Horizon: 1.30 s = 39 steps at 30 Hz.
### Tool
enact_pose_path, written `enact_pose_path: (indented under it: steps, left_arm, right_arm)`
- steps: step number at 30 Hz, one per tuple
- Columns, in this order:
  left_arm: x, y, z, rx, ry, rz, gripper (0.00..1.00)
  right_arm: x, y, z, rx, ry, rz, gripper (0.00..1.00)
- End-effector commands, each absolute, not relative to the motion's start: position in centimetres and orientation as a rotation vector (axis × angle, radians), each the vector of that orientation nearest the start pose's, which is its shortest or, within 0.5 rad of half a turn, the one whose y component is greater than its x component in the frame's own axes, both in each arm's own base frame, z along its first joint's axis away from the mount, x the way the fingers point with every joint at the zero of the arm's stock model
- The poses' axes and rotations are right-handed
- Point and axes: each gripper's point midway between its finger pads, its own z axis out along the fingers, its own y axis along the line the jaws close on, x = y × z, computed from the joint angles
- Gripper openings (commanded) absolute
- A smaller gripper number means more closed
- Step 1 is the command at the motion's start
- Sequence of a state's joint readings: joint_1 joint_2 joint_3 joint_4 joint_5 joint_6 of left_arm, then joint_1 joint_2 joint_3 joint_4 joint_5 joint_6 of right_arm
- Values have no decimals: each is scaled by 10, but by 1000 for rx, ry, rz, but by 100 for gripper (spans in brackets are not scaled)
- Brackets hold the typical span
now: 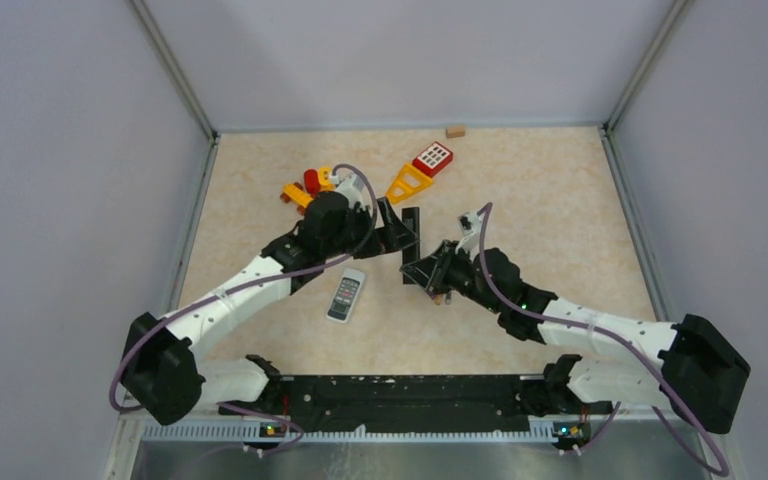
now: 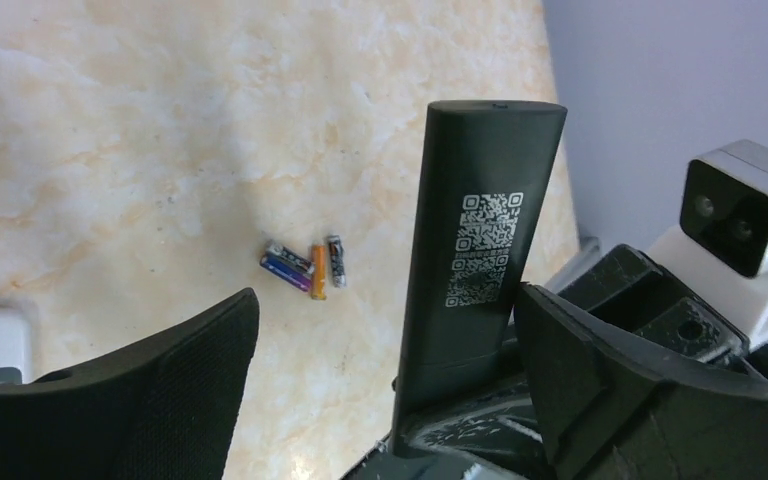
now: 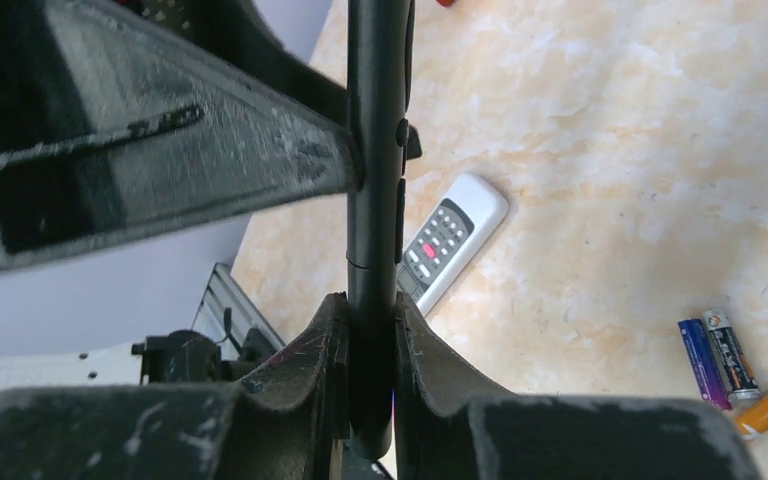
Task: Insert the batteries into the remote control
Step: Adjust the remote control.
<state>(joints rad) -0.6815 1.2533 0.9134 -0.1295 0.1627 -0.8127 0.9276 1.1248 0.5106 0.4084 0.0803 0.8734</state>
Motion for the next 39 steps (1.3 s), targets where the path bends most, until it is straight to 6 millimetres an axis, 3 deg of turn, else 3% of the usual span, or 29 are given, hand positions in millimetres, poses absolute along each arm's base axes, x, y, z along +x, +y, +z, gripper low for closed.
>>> enact_pose_path:
  steps: [1, 9, 13, 16, 19, 24, 31, 36, 39]
  left_arm:
    - [260, -282, 246, 173, 2058, -1268, 99]
    - [212, -280, 308, 479, 1856, -1656, 92]
    - [184, -278, 342, 592, 1750, -1852, 81]
    - [177, -276, 356, 602, 1697, -1888, 62]
    - [172, -273, 363, 619, 1683, -1892, 51]
    - [167, -271, 368, 632, 1671, -1889, 45]
    - [170, -271, 370, 607, 1671, -1882, 44]
    - [176, -272, 370, 570, 1668, -1879, 30]
    - [175, -272, 370, 570, 1660, -1879, 27]
  right_arm:
    - [206, 318, 243, -136, 1785, 1243, 0]
    - [160, 331, 326, -407, 1664, 1516, 0]
    - [147, 332, 347, -462, 1646, 1586, 0]
    - [144, 333, 351, -488, 1645, 1610, 0]
    - [145, 333, 352, -492, 1661, 1619, 0]
    - [150, 332, 348, -477, 1692, 1624, 0]
    - [146, 336, 341, -513, 1725, 1668, 0]
    - [144, 337, 339, -532, 1730, 1685, 0]
    - [145, 337, 335, -529, 1743, 1684, 0]
